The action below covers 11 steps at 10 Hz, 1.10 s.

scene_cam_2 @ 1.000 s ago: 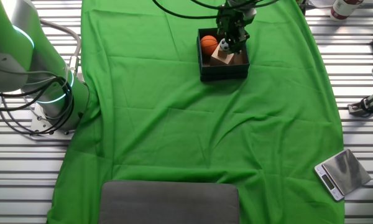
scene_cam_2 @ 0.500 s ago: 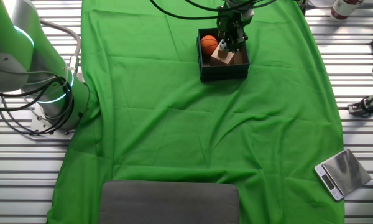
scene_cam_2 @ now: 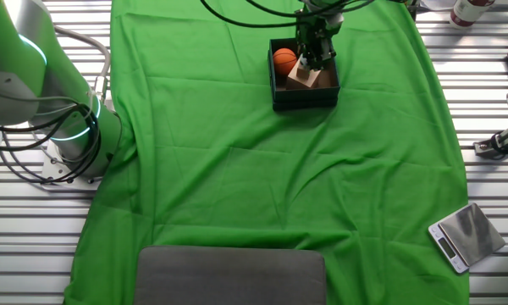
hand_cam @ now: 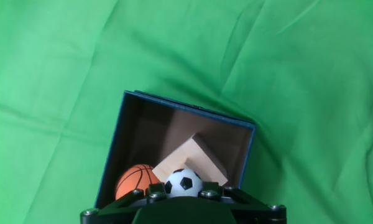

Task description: Take everything out of the gift box

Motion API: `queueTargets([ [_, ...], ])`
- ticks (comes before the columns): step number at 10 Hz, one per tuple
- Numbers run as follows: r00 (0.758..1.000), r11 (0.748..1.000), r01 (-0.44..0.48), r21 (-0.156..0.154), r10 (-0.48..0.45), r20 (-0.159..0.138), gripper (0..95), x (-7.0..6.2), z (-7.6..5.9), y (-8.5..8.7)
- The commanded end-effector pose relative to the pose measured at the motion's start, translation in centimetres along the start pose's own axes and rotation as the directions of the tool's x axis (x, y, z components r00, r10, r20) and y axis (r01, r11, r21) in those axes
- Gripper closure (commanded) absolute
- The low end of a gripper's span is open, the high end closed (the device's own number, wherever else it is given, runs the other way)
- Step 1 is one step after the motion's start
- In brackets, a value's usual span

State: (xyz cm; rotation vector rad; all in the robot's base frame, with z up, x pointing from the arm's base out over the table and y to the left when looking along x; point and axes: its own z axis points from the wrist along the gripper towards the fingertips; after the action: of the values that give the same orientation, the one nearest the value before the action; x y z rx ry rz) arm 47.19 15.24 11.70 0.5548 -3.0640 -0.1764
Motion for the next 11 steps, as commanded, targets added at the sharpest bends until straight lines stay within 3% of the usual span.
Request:
queueTargets([
  [1,1.000,1.000,-0.004,-0.002,0.004,-0.004,95.0,0.0,-0.6,0.0],
  [4,0.999,0.999,0.032,-0.006,-0.032,-0.025,95.0,-0.1,-3.1,-0.6],
  [8,0.987,0.989,0.146,-0.034,-0.148,-0.061,95.0,-1.5,-6.3,-7.3],
  [9,0.985,0.986,0.161,-0.036,-0.163,-0.065,95.0,-1.6,-6.6,-8.1],
  [11,0.971,0.974,0.221,-0.049,-0.225,-0.077,95.0,-1.9,-6.8,-11.3],
])
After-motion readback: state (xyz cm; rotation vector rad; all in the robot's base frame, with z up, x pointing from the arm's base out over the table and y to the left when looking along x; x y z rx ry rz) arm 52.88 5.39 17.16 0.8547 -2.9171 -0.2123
